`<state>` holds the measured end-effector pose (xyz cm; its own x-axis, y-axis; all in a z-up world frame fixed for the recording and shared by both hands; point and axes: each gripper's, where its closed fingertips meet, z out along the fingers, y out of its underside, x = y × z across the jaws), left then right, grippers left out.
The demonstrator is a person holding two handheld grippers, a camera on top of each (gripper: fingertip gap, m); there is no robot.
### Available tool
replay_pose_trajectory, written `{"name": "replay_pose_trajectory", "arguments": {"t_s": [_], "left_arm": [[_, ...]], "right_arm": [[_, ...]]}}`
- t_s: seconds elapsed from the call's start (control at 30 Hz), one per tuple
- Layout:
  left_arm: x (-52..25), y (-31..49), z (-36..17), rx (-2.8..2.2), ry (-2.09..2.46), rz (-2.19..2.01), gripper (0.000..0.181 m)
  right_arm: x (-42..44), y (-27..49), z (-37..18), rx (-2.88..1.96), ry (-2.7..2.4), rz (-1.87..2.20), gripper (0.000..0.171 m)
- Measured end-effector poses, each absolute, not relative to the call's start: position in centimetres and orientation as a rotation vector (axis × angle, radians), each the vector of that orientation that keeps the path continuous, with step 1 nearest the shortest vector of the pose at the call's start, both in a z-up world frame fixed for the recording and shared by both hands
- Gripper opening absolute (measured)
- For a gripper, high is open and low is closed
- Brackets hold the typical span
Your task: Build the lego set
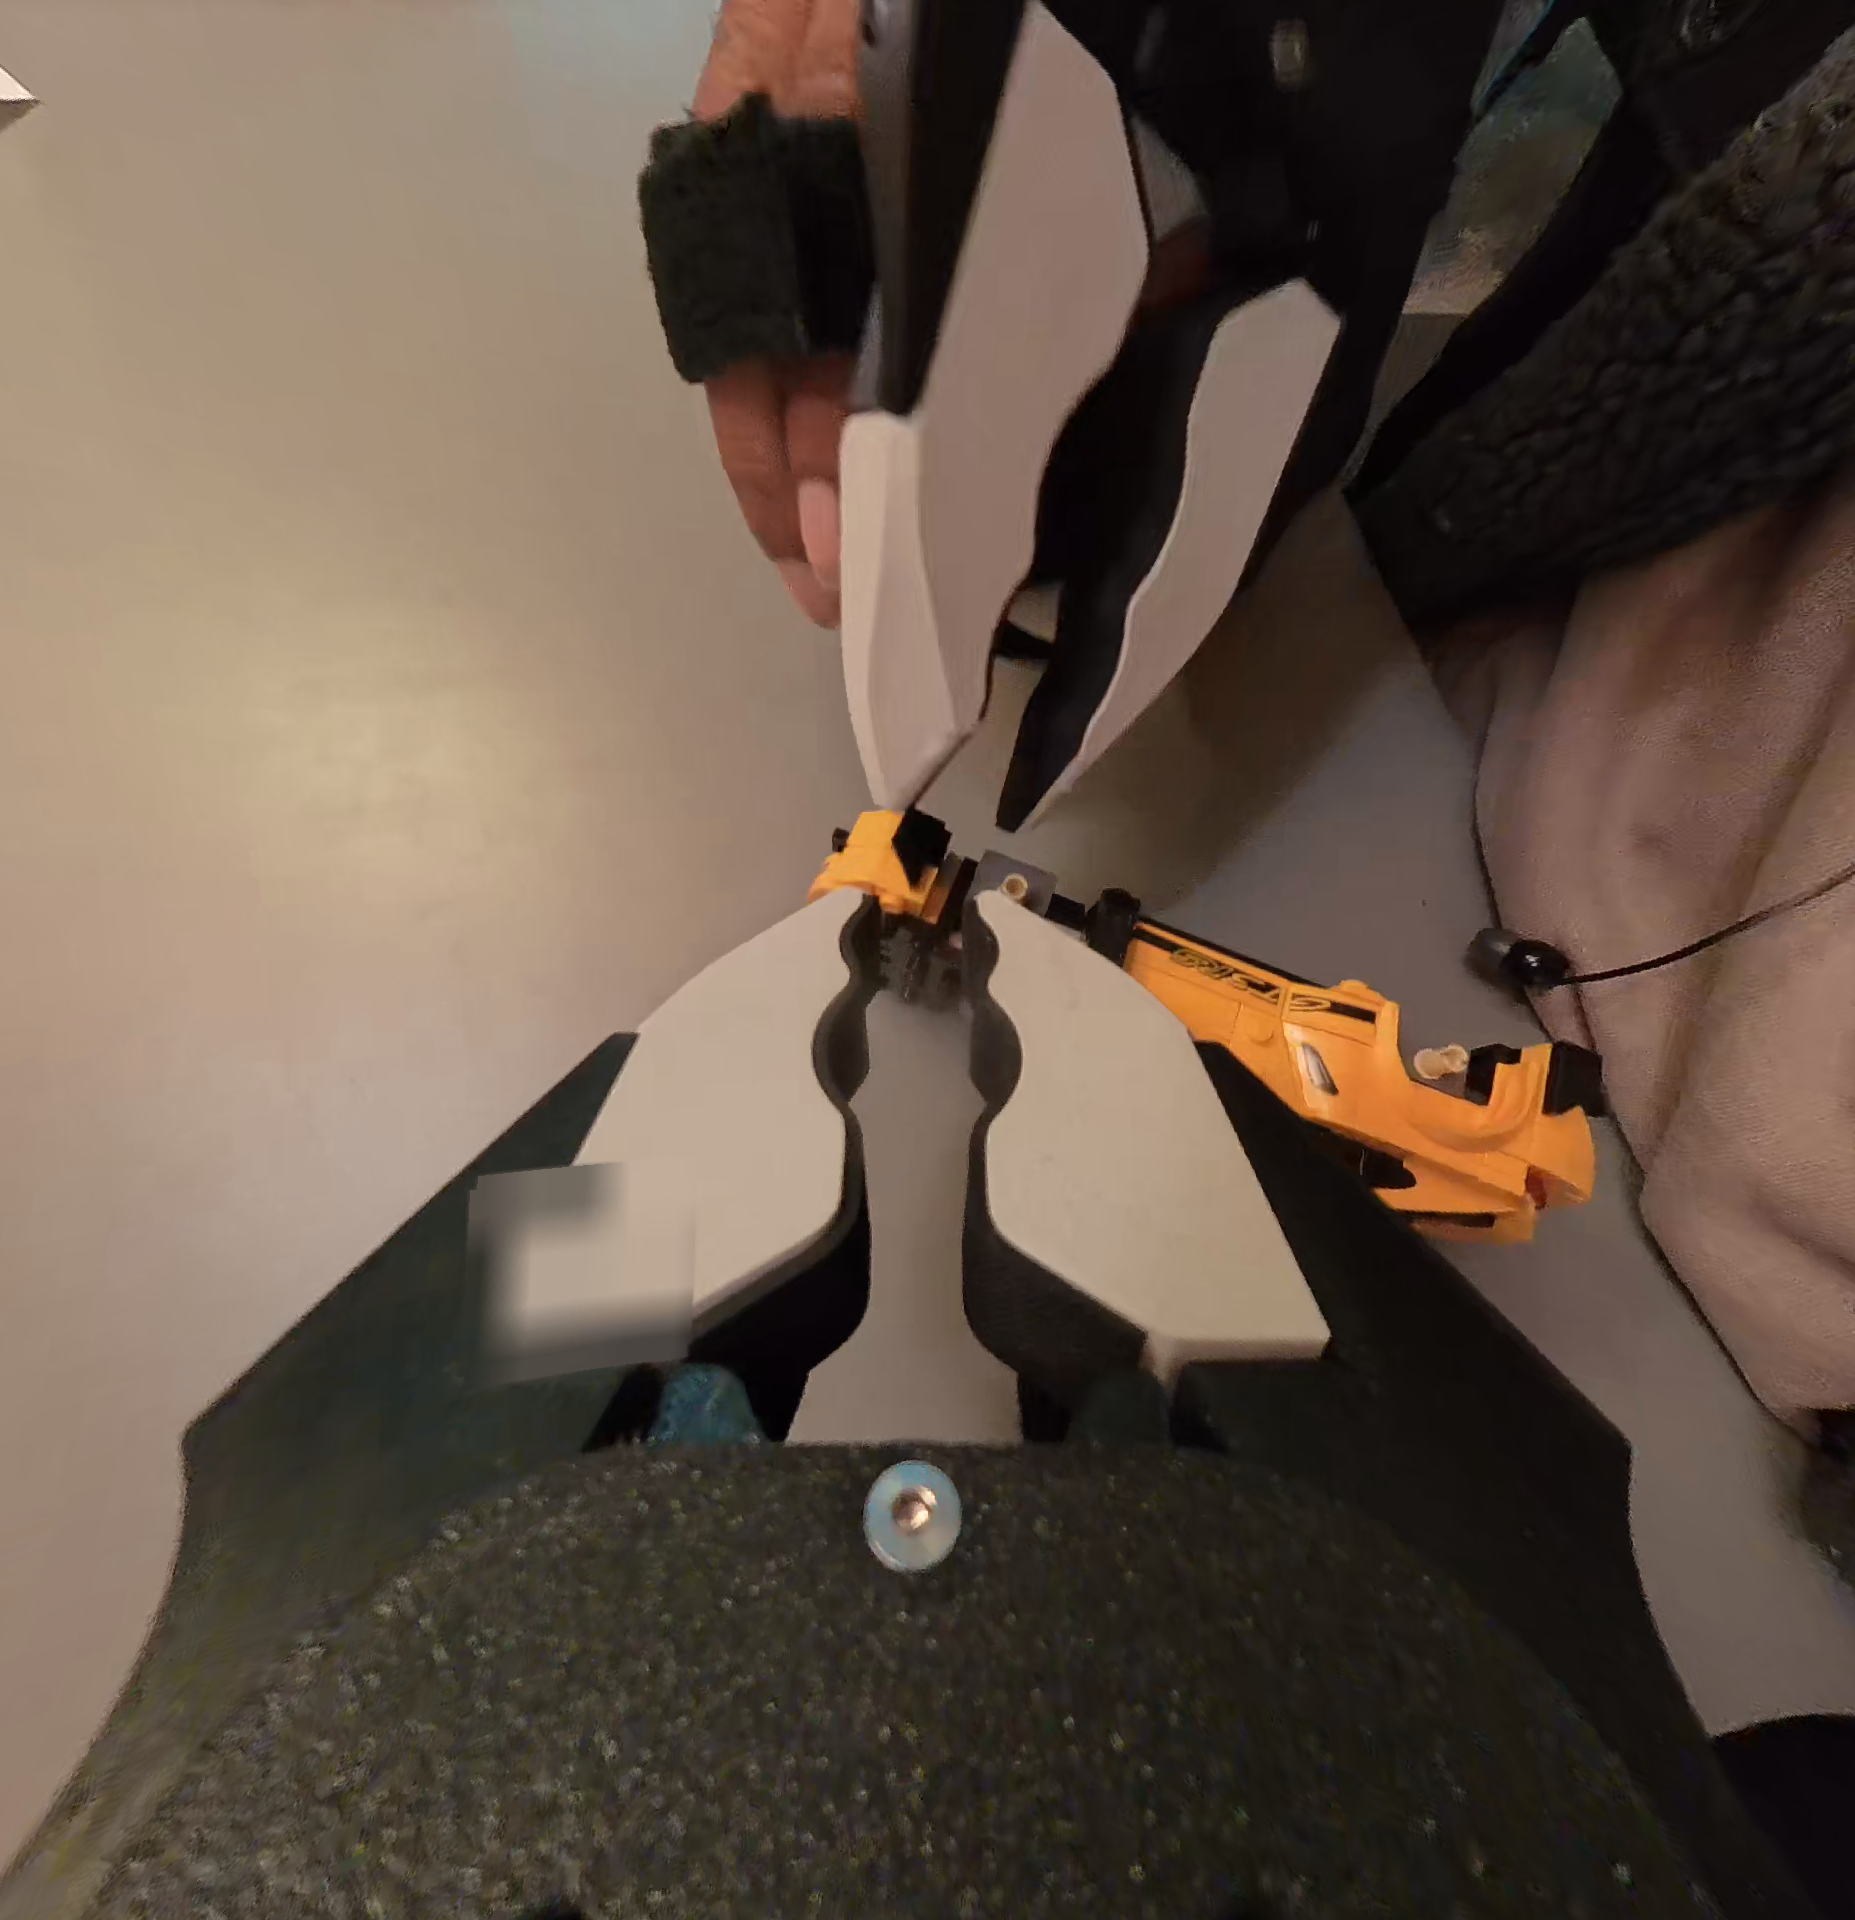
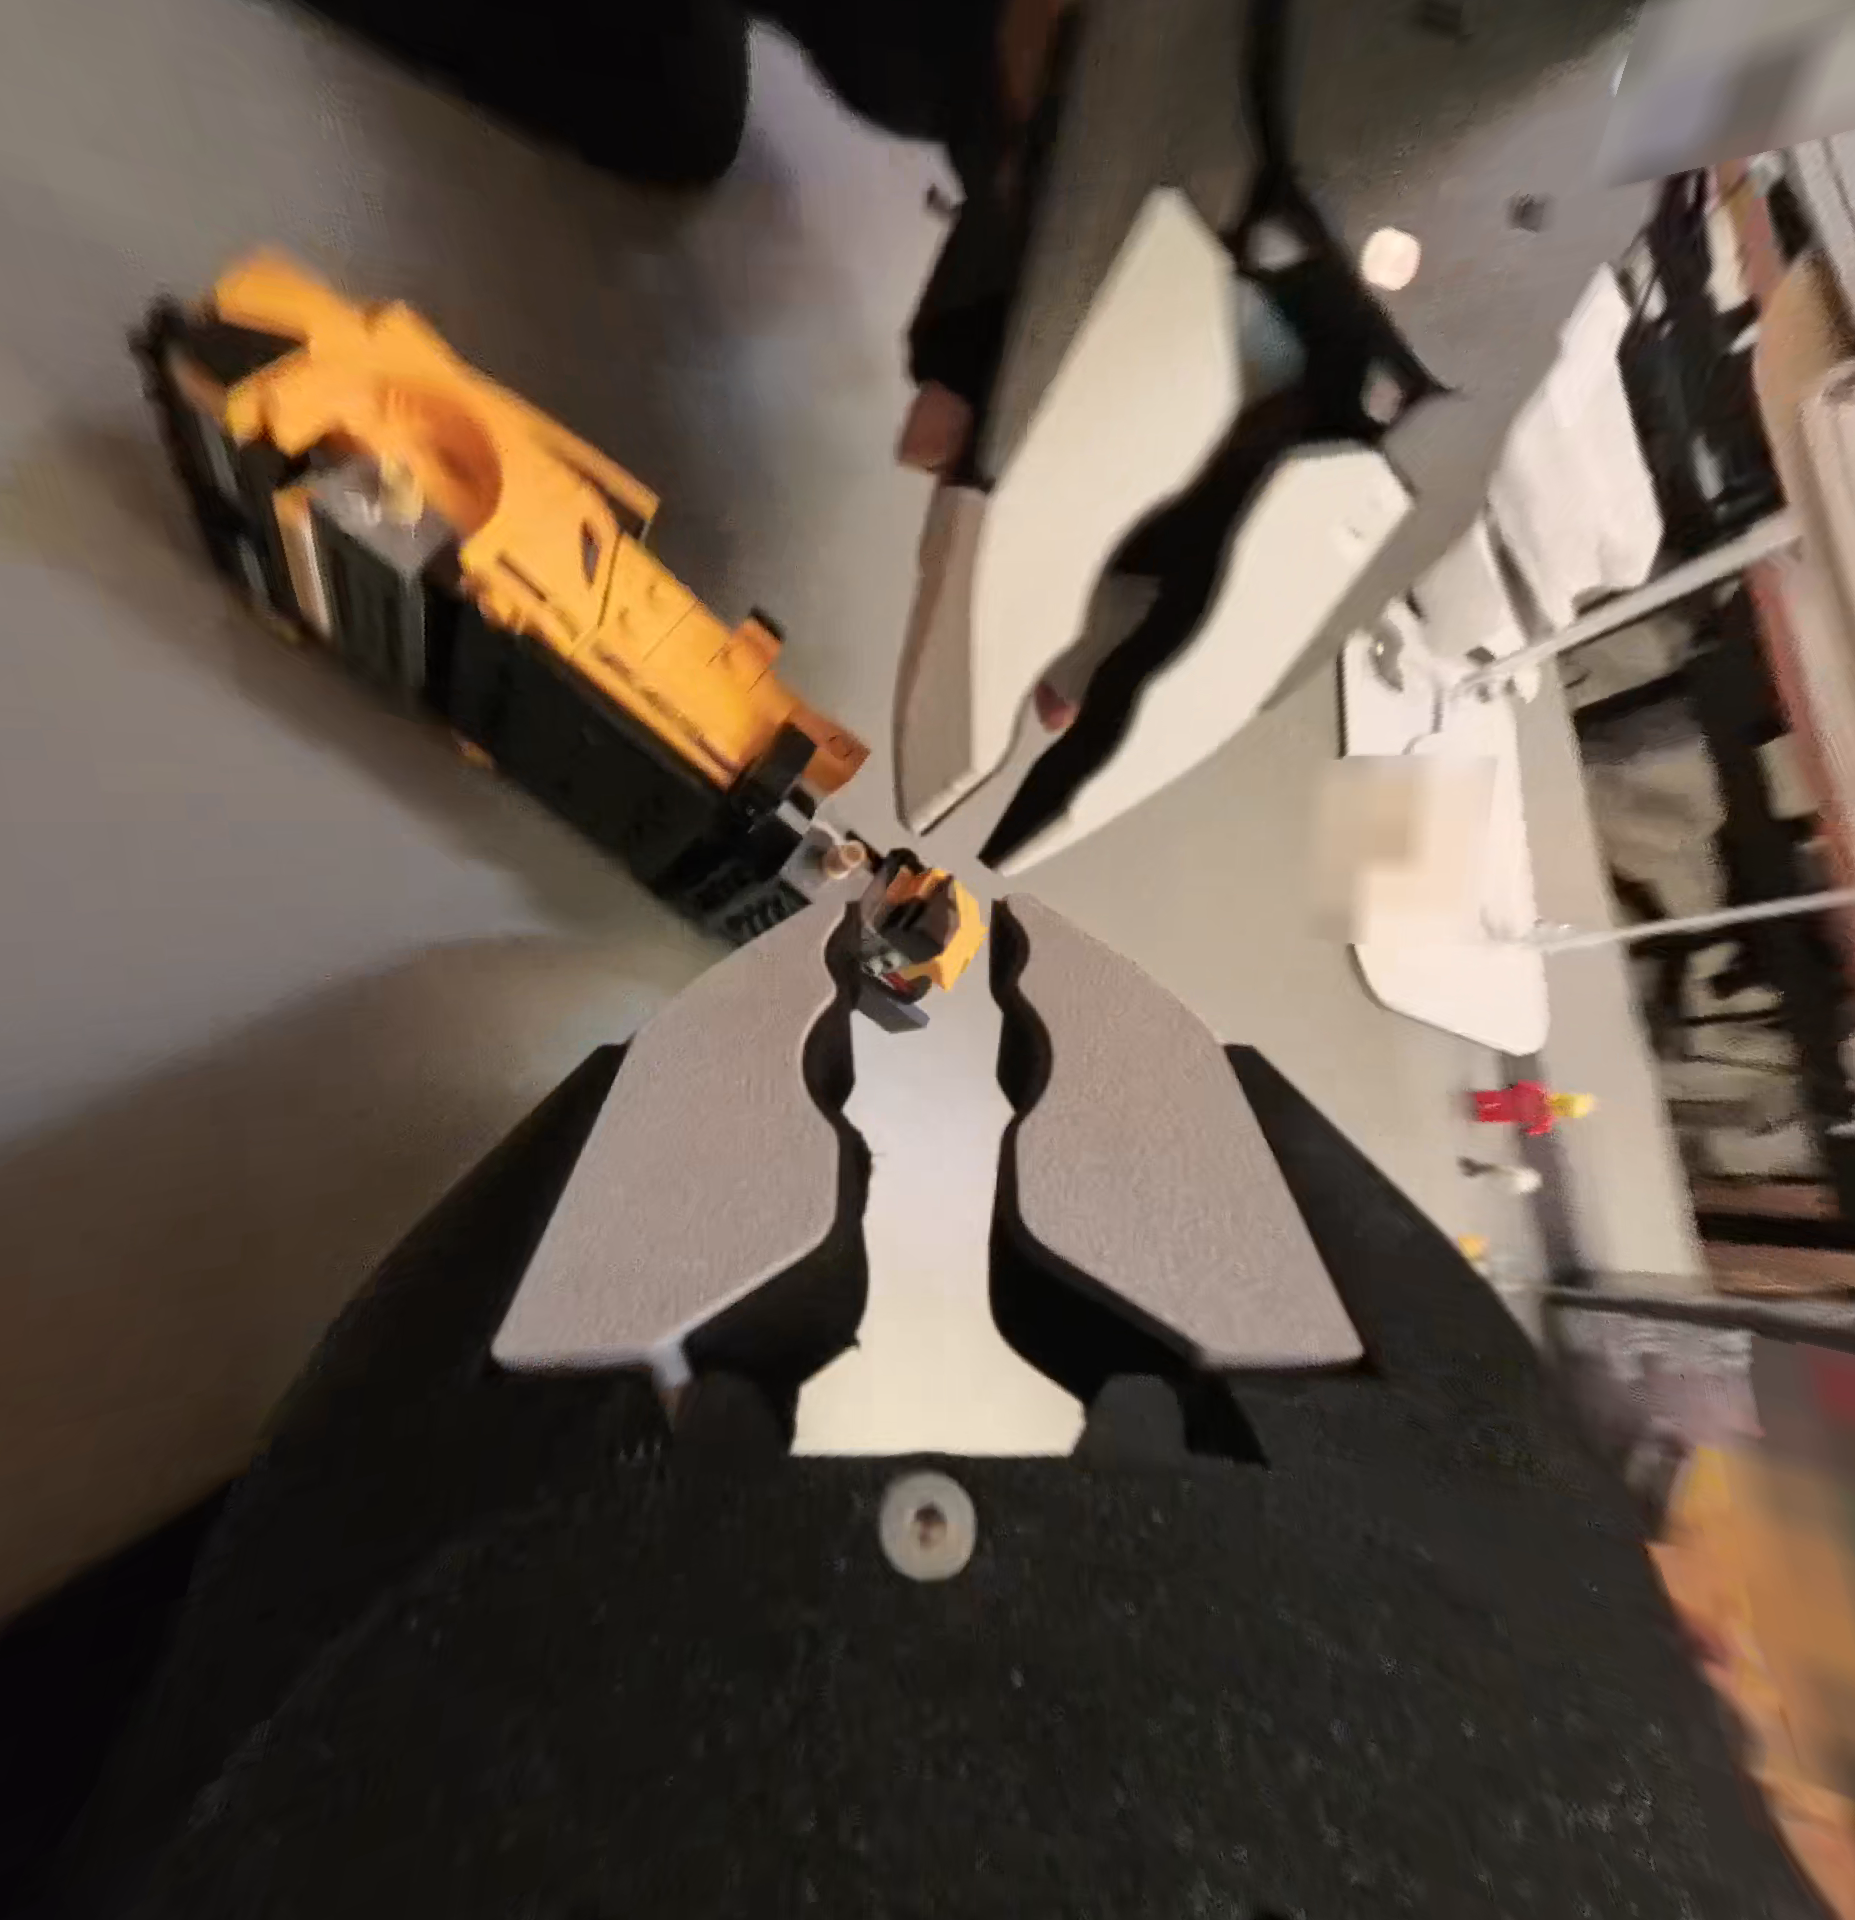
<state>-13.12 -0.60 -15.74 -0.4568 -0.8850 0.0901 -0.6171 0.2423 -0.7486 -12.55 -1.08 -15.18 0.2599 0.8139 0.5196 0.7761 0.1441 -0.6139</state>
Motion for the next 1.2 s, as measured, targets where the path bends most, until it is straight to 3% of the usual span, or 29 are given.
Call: {"name": "replay_pose_trajectory", "arguments": {"t_s": [0.2,0.33,1.2], "left_arm": [[-13.1,-0.2,-16.0,-1.38,2.124,-1.06,0.012],[-13.0,-0.4,-16.4,-1.376,2.098,-1.089,0.013],[-12.3,-0.6,-16.2,-1.34,1.998,-1.157,0.011]], "right_arm": [[-12.2,-0.4,-14.2,-1.927,-1.058,0.526,0.008],[-12.6,-0.7,-14.4,-2.04,-0.875,0.73,0.006],[-12.2,-0.4,-15.8,-2.221,-0.891,0.677,0.0]]}}
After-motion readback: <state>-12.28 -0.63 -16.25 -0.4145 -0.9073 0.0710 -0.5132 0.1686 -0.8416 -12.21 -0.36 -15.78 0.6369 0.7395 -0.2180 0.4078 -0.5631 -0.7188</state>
